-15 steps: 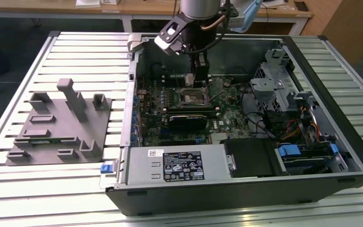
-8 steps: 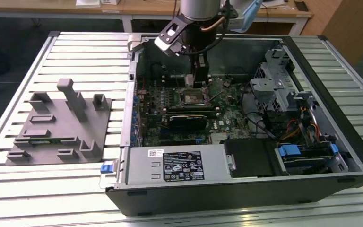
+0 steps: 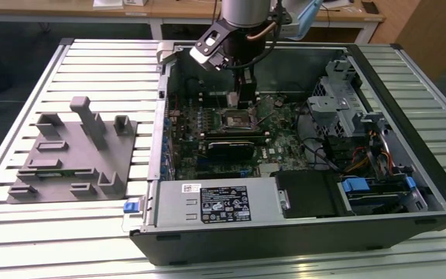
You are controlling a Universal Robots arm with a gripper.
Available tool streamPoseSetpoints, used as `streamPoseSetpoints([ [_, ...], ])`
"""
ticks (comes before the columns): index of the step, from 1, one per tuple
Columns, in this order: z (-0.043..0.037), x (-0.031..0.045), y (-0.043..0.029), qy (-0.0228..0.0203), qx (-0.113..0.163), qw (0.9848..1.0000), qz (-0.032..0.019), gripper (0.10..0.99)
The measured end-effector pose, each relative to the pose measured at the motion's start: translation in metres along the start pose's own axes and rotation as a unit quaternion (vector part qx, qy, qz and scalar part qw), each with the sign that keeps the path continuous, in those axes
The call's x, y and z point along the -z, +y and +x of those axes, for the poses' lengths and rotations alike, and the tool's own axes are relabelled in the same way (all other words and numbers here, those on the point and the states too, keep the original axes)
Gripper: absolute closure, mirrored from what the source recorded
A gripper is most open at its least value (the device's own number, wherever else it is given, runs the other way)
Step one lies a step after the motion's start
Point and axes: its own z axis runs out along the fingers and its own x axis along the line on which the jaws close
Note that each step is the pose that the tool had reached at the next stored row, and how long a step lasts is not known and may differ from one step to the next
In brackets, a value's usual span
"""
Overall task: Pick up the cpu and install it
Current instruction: 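Place the cpu into insertion slot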
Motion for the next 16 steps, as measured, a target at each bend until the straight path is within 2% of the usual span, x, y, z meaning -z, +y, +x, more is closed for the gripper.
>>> streamPoseSetpoints([
  [16,0.0001,-0.0061,-0.0004,-0.0013,0.0,1.0,-0.0002,0.541],
])
